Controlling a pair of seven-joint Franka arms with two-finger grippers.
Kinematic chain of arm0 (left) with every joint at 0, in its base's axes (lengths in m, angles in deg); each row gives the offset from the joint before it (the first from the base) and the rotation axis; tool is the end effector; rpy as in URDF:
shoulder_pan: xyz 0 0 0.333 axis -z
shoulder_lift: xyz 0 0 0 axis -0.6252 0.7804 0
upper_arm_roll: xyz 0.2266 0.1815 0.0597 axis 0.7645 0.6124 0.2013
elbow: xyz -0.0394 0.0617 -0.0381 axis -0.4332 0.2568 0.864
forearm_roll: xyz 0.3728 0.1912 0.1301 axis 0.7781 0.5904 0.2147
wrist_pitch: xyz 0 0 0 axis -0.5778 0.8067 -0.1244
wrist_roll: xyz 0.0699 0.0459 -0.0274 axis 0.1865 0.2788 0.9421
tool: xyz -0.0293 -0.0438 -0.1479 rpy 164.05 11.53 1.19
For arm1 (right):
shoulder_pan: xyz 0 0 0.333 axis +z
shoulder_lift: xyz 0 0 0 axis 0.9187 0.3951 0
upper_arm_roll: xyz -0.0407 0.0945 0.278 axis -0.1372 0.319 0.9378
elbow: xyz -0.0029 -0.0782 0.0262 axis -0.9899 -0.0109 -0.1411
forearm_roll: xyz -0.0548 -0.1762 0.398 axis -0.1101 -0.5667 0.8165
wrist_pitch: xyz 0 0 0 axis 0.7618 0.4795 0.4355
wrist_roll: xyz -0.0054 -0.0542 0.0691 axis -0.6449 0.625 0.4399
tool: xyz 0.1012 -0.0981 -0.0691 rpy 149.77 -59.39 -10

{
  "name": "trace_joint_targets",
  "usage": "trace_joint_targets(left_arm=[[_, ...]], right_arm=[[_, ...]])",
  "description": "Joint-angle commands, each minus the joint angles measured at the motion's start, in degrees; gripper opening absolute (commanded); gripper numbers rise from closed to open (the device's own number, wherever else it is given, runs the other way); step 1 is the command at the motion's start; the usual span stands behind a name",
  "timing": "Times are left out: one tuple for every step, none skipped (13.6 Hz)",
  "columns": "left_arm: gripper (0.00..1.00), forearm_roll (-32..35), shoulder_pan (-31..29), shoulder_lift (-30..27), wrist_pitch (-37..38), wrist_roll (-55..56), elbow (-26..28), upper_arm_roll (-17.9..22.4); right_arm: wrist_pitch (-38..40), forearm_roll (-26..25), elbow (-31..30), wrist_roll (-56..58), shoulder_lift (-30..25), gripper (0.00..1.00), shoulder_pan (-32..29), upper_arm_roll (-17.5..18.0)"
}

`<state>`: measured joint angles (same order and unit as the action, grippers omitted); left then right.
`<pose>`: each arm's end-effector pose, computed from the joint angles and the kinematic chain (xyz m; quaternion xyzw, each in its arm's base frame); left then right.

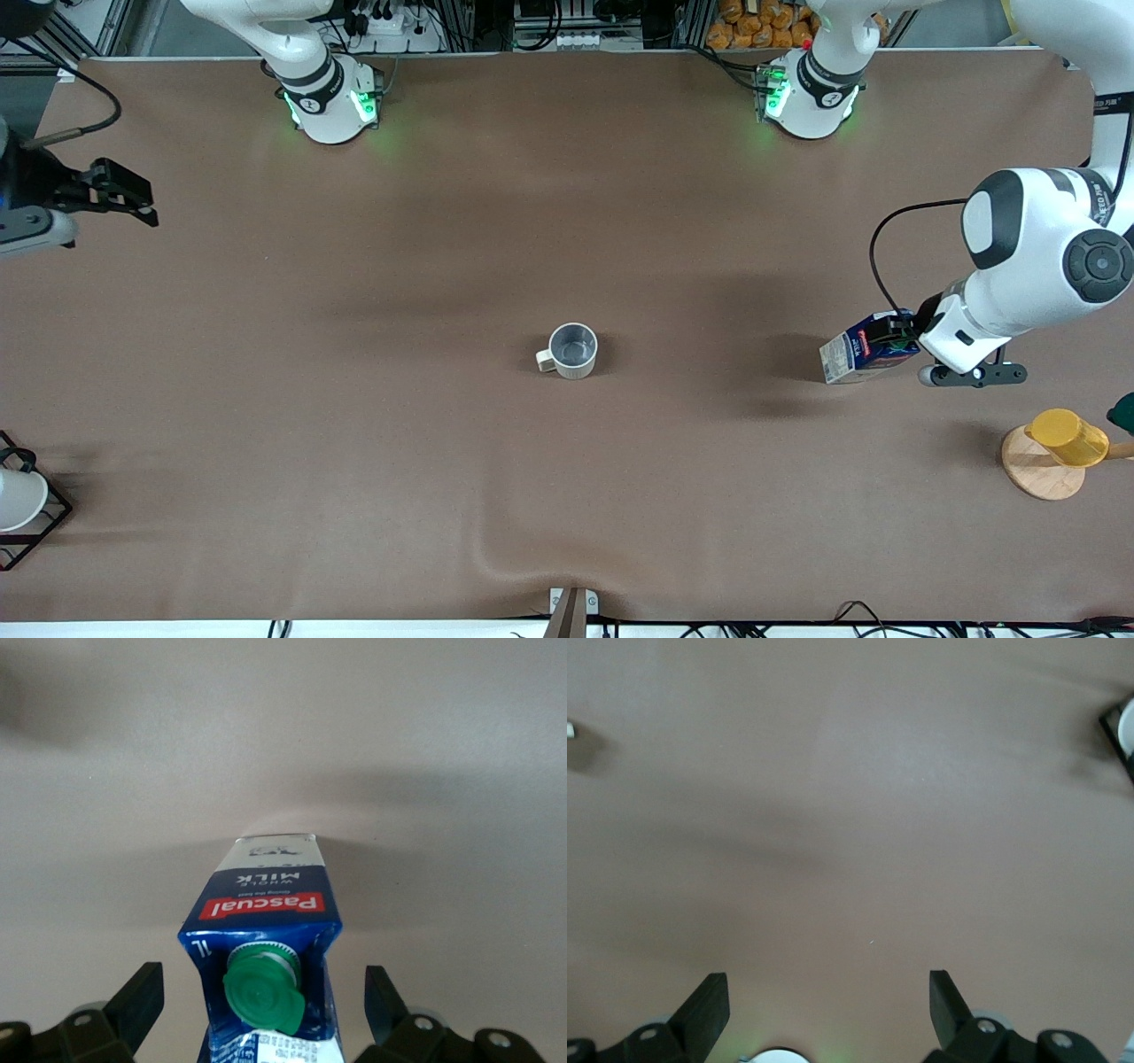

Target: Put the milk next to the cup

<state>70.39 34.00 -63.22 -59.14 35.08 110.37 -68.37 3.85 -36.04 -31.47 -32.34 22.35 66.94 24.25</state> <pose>0.6333 -0.0179 0.2622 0.9988 0.0117 -0.0476 0.0061 0.5927 0.0013 0.5703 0.9920 0.1185 -0.0431 0.0056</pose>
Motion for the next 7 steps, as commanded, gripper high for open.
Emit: trace_joint_targets(left_arm=[[1.0, 1.3, -0.3, -2.0, -0.9, 1.0, 2.2, -0.2], [1.0, 1.3, -0.3, -1.9, -0.7, 1.0, 2.2, -0.3], [0.91, 1.3, -0.2, -1.9, -0.5, 1.3, 2.2, -0.3], [0.79, 1.3, -0.2, -1.8, -0.3, 2.0, 2.1, -0.3], [0.75, 1.3, -0.1, -1.5, -0.3, 2.4, 2.2, -0.3], [0.73, 1.3, -0.1, -1.5, -0.3, 2.4, 2.1, -0.3], [0.68, 1.3, -0.1, -1.3, -0.3, 2.5, 2.0, -0.2]], right_arm=[[0.2, 1.5, -1.8, -4.9, -1.9, 1.0, -2.1, 1.0], [0.4, 1.5, -1.8, -6.8, -2.1, 1.0, -2.0, 1.0], [0.7, 1.6, -1.7, -10.4, -2.1, 1.0, -1.7, 1.3], [1.0, 1.7, -1.6, -13.1, -2.1, 1.0, -1.7, 1.5], [1.5, 1.7, -1.5, -14.1, -2.1, 1.0, -1.6, 1.6], [1.5, 1.7, -1.5, -14.2, -2.3, 1.0, -1.7, 1.5], [1.3, 2.4, -1.5, -14.3, -2.6, 1.0, -1.9, 1.3]])
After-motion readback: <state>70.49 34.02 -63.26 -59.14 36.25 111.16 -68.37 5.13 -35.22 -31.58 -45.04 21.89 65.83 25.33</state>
